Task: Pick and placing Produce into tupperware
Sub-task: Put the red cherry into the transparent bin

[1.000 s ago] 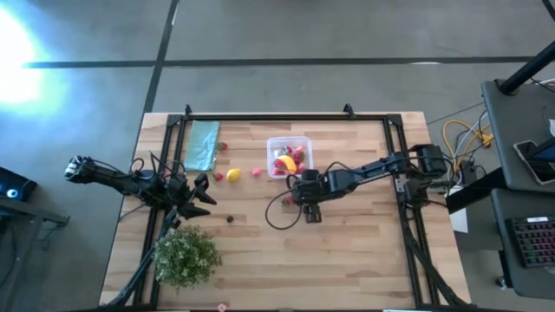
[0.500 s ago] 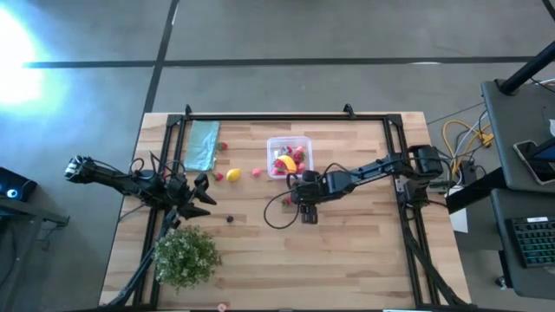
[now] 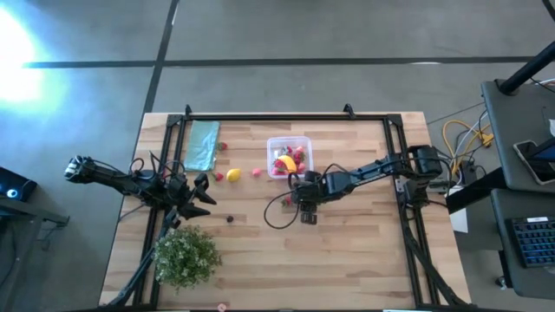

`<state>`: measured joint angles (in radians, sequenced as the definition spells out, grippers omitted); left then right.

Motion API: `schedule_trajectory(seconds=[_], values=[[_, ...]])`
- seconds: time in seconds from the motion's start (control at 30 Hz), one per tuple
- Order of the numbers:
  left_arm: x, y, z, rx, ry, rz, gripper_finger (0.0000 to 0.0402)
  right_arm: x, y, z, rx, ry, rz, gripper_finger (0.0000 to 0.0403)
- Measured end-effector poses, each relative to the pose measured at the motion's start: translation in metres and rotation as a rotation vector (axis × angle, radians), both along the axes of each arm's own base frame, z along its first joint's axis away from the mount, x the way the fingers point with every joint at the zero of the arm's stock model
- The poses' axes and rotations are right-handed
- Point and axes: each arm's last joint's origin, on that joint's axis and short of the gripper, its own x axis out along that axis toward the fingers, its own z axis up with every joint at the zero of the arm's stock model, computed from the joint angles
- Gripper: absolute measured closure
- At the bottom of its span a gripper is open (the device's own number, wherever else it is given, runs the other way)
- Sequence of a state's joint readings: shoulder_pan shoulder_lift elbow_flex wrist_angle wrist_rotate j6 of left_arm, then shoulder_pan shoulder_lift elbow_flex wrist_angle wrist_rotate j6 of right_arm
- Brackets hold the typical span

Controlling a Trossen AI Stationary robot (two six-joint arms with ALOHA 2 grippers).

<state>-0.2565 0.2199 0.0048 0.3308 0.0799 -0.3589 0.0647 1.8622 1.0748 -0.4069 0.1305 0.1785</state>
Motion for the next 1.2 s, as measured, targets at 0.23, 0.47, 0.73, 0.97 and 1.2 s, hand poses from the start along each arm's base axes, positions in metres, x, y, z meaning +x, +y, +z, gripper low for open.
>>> schedule_trajectory(seconds=[0.23,0.47,0.73,0.97,1.2], values=[[0.000,0.000,0.000,0.000,0.000,0.000,0.0246,0.002,0.000,0.010,0.054,-0.015,-0.126,0.0298],[0.000,0.000,0.000,0.000,0.001,0.000,0.0246,0.015,-0.001,0.063,0.071,-0.099,-0.154,0.0291],[0.000,0.000,0.000,0.000,0.000,-0.001,0.0246,0.029,-0.063,0.099,0.061,-0.212,-0.390,0.0290],[0.000,0.000,0.000,0.001,0.001,-0.004,0.0246,0.015,-0.131,0.084,0.134,-0.135,-0.605,0.0255],[0.000,0.000,0.000,0.001,0.001,-0.004,0.0246,0.006,-0.133,0.088,0.210,-0.061,-0.614,0.0200]])
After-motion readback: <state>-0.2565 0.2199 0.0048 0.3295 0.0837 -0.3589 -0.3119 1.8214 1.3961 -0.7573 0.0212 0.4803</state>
